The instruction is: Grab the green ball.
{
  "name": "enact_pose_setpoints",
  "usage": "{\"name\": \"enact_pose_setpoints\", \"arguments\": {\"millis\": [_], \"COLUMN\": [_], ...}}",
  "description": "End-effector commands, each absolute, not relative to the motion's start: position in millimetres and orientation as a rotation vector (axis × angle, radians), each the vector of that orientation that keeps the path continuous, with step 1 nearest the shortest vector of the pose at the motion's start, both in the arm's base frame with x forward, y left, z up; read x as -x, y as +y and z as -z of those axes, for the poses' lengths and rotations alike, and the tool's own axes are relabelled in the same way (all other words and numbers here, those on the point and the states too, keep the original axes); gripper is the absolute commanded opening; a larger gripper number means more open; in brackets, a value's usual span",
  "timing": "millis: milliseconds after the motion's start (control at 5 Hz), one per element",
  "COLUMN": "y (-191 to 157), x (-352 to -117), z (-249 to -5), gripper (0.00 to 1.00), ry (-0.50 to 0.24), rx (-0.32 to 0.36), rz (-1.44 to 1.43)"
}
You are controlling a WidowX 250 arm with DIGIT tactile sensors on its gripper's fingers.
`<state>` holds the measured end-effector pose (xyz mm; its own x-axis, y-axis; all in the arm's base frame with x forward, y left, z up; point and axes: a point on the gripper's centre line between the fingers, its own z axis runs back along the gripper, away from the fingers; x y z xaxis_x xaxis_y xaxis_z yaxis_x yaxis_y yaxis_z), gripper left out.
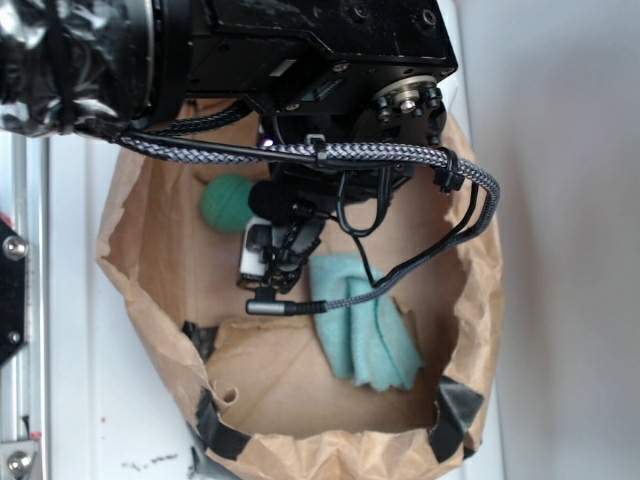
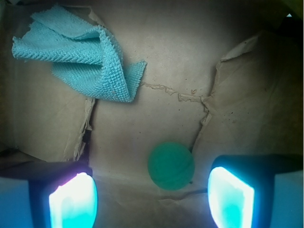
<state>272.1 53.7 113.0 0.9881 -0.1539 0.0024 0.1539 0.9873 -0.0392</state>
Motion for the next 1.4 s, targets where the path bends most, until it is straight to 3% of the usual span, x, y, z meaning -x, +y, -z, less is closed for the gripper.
{"name": "enact_pose_setpoints", "arguments": {"millis": [0,400,800,1200], "y": [52,52,74,84], "x": [-277,-277,-278,-259], "z": [-126,-126,-95,-71], "gripper": [1.0,1.0,1.0,1.0], "ry": [-0.041,-0.041,-0.064,-0.148], "rx": [0.023,0.023,0.021,0.003], "rz": [0.174,0.174,0.192,0.239]}}
